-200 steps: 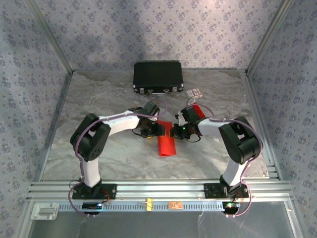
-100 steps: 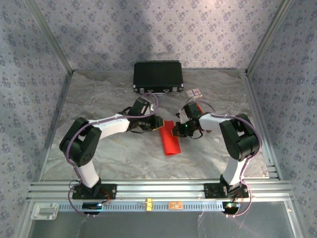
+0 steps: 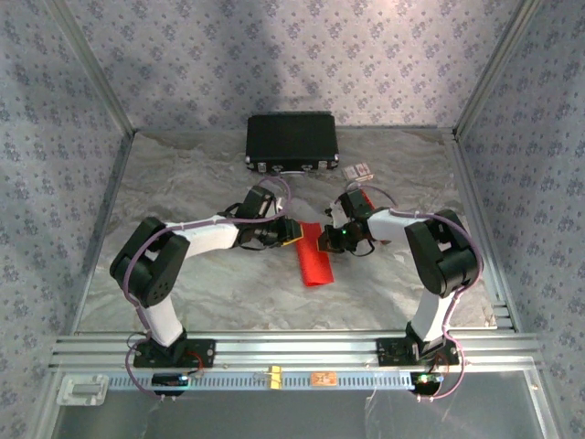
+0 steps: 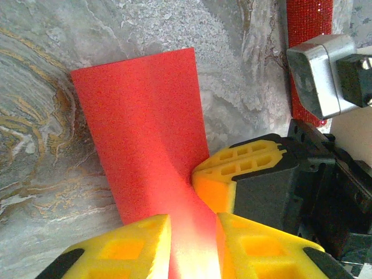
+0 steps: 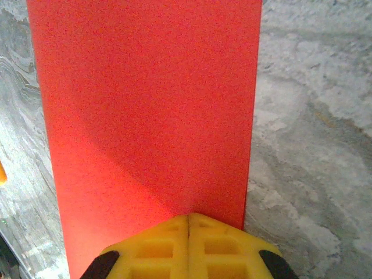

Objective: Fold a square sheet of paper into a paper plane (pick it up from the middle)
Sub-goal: Hold the square sheet of paper at the center of the table.

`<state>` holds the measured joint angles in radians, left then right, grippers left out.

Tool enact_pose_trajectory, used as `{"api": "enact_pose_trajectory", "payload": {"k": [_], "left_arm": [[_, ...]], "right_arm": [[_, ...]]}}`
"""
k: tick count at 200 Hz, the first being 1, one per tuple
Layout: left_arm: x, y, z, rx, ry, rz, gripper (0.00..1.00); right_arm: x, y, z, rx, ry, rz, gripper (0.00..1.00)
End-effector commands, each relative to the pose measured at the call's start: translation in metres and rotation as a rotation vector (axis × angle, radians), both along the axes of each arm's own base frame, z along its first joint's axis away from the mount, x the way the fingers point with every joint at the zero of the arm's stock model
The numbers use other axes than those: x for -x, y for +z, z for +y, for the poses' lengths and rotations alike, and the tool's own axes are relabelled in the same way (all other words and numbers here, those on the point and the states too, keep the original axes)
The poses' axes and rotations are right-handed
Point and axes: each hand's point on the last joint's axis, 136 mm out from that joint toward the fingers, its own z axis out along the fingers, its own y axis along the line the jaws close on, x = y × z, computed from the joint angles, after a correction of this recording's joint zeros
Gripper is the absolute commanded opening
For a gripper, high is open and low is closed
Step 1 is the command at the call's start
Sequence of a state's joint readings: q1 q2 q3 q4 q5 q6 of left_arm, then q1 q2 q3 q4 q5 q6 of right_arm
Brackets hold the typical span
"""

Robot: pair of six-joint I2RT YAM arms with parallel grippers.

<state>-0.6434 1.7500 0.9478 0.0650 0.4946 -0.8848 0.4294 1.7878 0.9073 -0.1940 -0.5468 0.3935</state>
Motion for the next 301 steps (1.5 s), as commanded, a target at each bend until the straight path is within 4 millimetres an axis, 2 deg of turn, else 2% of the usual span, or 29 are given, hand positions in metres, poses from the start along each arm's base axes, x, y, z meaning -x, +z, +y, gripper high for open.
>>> {"api": "enact_pose_trajectory", "payload": {"k": [1, 141, 232, 261, 301], "left_arm": [[-0.002, 0.018, -0.009, 0.046, -0.013, -0.024, 0.26], [-0.001, 0.013, -0.012, 0.049, 0.009, 0.008, 0.24], [0.008, 0.009, -0.026, 0.054, -0.023, 0.039, 0.24], [0.008, 0.006, -0.02, 0.016, -0.017, 0.036, 0.24], [0.008, 0.012, -0.026, 0.045, -0.038, 0.043, 0.22]], "right_arm": [[0.022, -0.034, -0.024, 0.115, -0.035, 0.109, 0.02], [0.022, -0.036, -0.027, 0.092, -0.13, 0.114, 0.02], [0.017, -0.03, -0.022, 0.067, -0.212, 0.102, 0.02], [0.017, -0.03, -0.021, 0.064, -0.233, 0.108, 0.02], [0.017, -0.03, -0.021, 0.072, -0.254, 0.104, 0.02]]}}
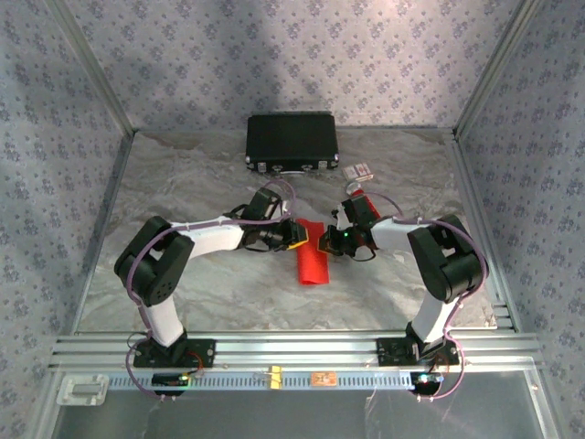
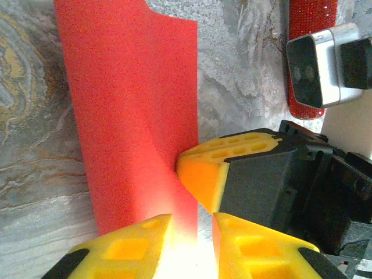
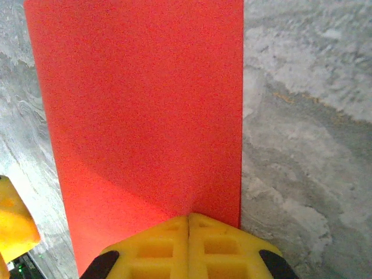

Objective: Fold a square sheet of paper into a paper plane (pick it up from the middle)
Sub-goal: Hold the square sheet of paper at the center of the table, then first fold the square sheet of paper in half at the center of the table.

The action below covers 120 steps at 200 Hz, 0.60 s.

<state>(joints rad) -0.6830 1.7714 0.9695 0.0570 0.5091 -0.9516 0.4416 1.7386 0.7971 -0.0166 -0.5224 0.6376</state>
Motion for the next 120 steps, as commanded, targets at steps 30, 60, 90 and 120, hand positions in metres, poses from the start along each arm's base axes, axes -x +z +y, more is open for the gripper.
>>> {"api": "enact_pose_trajectory", "payload": {"k": [30, 60, 90, 120], "left_arm": [[-0.004, 0.015, -0.018, 0.06, -0.053, -0.007, 0.17], [-0.002, 0.006, -0.021, 0.063, -0.07, 0.022, 0.09], [0.001, -0.009, -0.021, 0.048, -0.081, 0.053, 0.0], [0.004, -0.02, -0.017, 0.023, -0.091, 0.07, 0.0]], "right_arm": [[0.019, -0.032, -0.023, 0.133, -0.063, 0.082, 0.02], [0.019, -0.032, -0.024, 0.142, -0.062, 0.081, 0.02], [0.019, -0.032, -0.025, 0.144, -0.063, 0.079, 0.02], [0.02, -0.033, -0.026, 0.149, -0.063, 0.081, 0.02]]}}
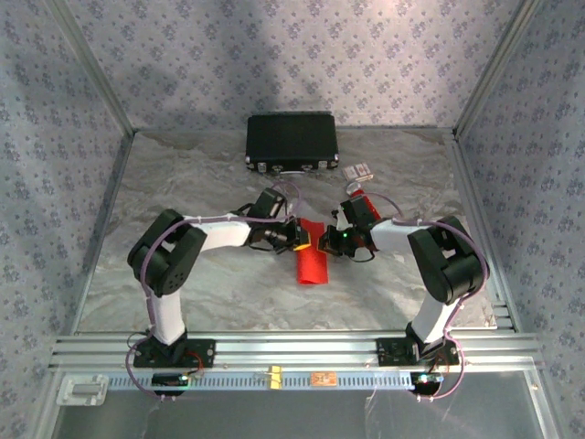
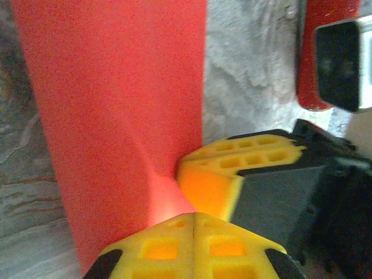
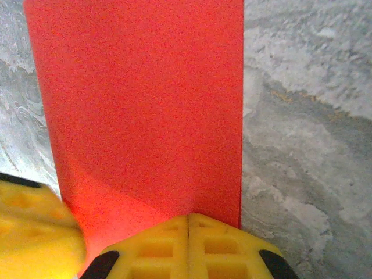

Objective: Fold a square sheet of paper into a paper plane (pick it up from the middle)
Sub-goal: First fold the square sheet of paper in half at the center of the table.

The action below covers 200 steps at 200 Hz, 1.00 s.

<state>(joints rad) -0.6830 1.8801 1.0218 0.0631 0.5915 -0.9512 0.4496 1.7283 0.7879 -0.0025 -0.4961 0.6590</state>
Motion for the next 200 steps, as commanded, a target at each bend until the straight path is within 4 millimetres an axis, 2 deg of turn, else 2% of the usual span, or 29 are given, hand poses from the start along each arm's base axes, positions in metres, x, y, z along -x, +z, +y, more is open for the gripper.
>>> {"api": "enact_pose_trajectory", "payload": {"k": [1, 76, 108, 127, 170, 183, 200], "left_arm": [[0.002, 0.001, -0.003, 0.006, -0.036, -0.008, 0.0], [0.011, -0.048, 0.042, -0.106, 0.027, 0.033, 0.0], [0.014, -0.06, 0.052, -0.123, 0.035, 0.039, 0.0], [0.01, -0.049, 0.048, -0.099, 0.032, 0.025, 0.0], [-0.014, 0.008, 0.029, -0.001, 0.03, -0.068, 0.04], [-0.02, 0.015, 0.025, 0.007, 0.017, -0.08, 0.04], [-0.024, 0.012, 0.021, 0.009, 0.002, -0.067, 0.04]], "right_arm": [[0.022, -0.034, -0.026, 0.139, -0.042, 0.093, 0.02], [0.025, -0.037, -0.027, 0.144, -0.042, 0.101, 0.02], [0.026, -0.038, -0.027, 0.147, -0.043, 0.102, 0.02], [0.025, -0.037, -0.027, 0.145, -0.043, 0.099, 0.02], [0.026, -0.036, -0.027, 0.146, -0.041, 0.098, 0.02], [0.025, -0.035, -0.028, 0.147, -0.042, 0.094, 0.02], [0.025, -0.035, -0.028, 0.146, -0.039, 0.093, 0.02]]}}
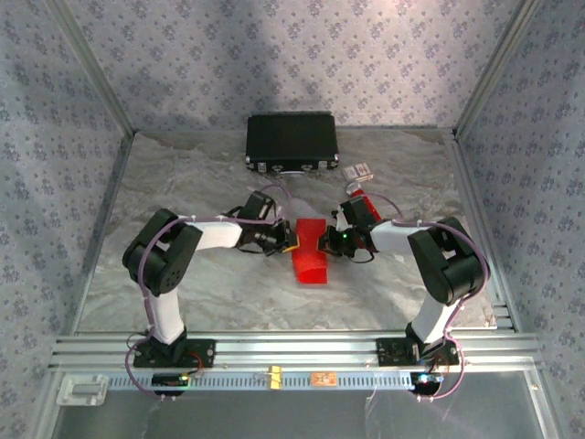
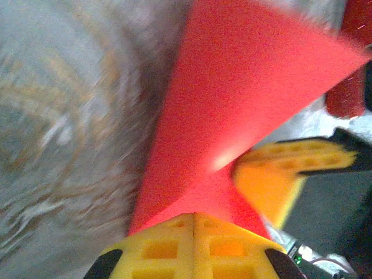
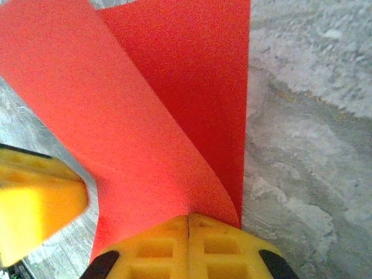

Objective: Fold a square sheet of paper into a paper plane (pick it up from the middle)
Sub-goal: First fold the square sheet of paper in half at the center of the table.

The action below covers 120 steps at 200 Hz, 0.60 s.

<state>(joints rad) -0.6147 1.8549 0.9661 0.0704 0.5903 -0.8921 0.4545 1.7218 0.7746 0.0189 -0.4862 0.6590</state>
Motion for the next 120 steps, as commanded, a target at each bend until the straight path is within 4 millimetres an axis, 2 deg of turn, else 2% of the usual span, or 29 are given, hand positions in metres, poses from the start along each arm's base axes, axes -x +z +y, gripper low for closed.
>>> {"api": "enact_pose_trajectory", "payload": {"k": [1, 37, 98, 120], "left_arm": [[-0.012, 0.019, -0.008, 0.028, -0.031, -0.039, 0.04], [-0.011, 0.0, -0.008, -0.027, -0.07, 0.007, 0.03], [-0.009, -0.044, 0.015, -0.134, -0.047, 0.055, 0.02], [-0.012, -0.047, 0.02, -0.154, -0.032, 0.061, 0.02]], "right_arm": [[0.025, -0.035, -0.028, 0.145, -0.04, 0.11, 0.02], [0.025, -0.034, -0.028, 0.145, -0.036, 0.109, 0.02], [0.027, -0.036, -0.029, 0.152, -0.03, 0.107, 0.02], [0.028, -0.036, -0.03, 0.156, -0.027, 0.108, 0.02]]}}
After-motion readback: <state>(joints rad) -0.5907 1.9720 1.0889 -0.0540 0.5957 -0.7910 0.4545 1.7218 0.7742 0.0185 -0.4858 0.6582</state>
